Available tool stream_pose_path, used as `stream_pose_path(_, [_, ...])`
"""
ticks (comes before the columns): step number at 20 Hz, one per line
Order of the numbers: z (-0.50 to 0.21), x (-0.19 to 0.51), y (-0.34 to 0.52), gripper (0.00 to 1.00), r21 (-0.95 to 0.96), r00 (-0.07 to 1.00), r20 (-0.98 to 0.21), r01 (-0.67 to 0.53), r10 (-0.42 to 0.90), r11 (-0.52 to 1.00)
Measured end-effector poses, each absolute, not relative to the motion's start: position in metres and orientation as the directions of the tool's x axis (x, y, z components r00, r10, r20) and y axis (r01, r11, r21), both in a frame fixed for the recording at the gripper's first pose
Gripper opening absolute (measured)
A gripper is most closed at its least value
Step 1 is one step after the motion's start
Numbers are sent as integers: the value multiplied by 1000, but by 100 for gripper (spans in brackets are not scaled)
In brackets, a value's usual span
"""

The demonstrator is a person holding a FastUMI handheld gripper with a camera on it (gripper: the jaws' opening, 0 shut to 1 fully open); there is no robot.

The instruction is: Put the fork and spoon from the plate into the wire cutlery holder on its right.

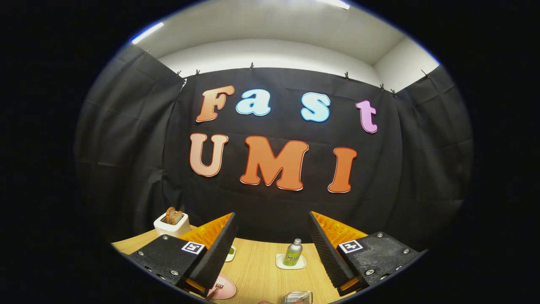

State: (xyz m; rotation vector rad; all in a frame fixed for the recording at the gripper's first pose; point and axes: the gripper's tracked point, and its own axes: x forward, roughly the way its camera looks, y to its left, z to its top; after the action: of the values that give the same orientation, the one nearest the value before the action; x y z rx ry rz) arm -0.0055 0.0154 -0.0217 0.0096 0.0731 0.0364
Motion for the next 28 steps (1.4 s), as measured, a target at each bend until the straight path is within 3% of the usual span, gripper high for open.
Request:
stream_pose_path(10, [-64, -1, 49, 99, 25, 976, -206, -73, 77, 997])
stream_pose_path(16, [-128, -5, 82, 100, 17, 906, -407, -122, 118, 992])
stream_pose_path(22, [-194, -11, 121, 98, 35, 763, -624, -190, 170, 981])
stream_pose_path(28, [-266, -42, 162, 94, 119, 533, -809, -263, 247, 958])
